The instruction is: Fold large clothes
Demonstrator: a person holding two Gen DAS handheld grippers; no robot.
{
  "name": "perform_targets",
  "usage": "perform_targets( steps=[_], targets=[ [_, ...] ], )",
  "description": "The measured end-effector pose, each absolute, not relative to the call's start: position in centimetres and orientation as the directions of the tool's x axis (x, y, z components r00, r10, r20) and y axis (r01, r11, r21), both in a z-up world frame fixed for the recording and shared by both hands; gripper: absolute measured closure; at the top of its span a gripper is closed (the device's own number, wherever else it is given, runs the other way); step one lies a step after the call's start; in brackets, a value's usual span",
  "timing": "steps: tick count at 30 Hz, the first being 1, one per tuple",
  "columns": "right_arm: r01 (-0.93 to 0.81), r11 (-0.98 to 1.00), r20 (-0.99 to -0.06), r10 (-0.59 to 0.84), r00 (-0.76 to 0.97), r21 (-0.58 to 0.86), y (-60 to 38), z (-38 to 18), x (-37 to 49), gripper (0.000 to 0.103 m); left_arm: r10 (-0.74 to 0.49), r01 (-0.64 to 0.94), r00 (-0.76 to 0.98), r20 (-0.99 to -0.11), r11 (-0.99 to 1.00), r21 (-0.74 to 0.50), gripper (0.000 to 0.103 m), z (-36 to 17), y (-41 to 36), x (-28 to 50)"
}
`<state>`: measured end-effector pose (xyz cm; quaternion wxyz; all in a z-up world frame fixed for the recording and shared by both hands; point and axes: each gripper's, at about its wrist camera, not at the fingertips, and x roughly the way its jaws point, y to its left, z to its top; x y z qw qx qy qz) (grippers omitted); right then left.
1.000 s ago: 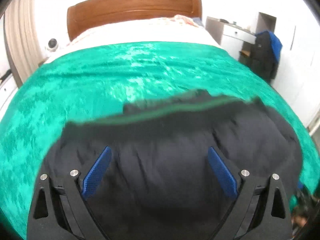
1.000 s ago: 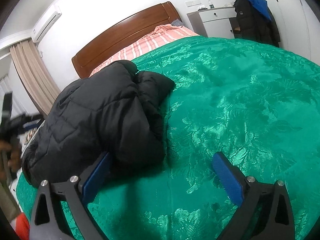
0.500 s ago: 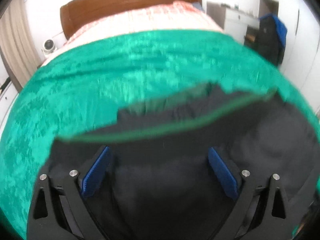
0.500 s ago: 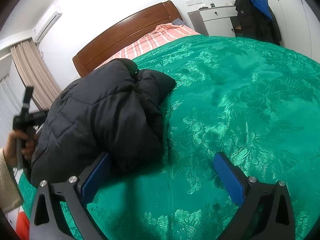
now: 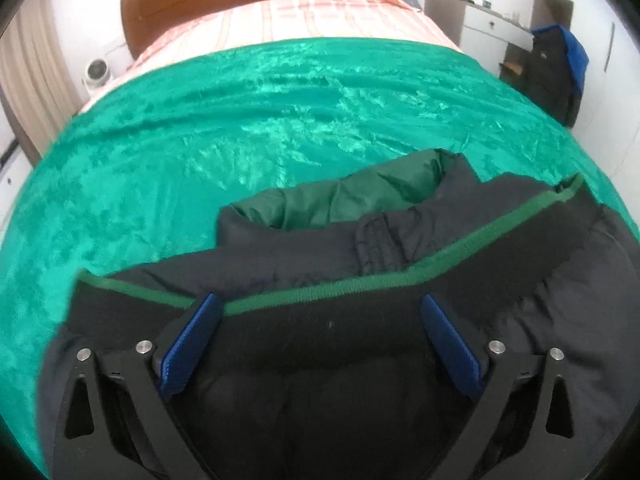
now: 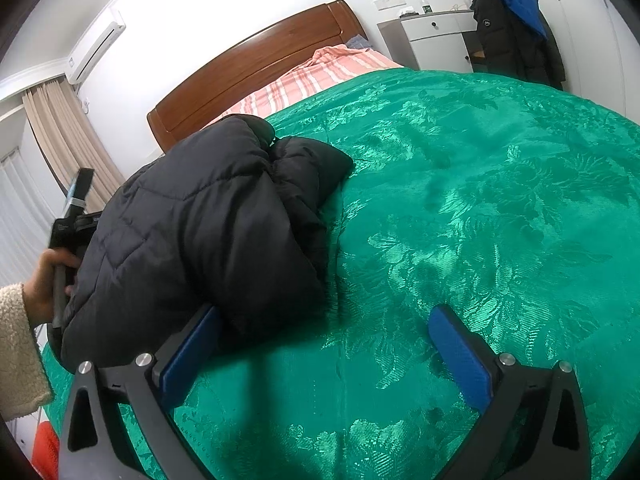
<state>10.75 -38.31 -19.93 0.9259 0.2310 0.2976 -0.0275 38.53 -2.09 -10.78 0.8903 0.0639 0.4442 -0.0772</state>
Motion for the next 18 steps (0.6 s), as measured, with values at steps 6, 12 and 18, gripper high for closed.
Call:
perform_targets(
  steps=[6,12,18],
  targets=[
    [0.189,0.892,-0.567,0.088,0.819,0.411,-38.3,-19.9,10.8,0.000,-0.142,0.318,0.644,-0.752,0.943,0.095,0.006,-6.5,-1.5,30.2],
    [0.190,0.892,-0.568,0.087,0.818,0.410,-38.3,-19.8,10.9,0.000,-0.087,0.319,0.653,-0.752,0.933,0.169,0.004,-10.0,-0.2,21.2],
    [0.188,0.891,-0.563,0.088,0.822,0.414,-38.3,-19.9,10.9,0.000,-0.036,0.320,0.638,-0.769,0.921,0.223,0.002,-14.4,-0.9,21.1]
  ],
)
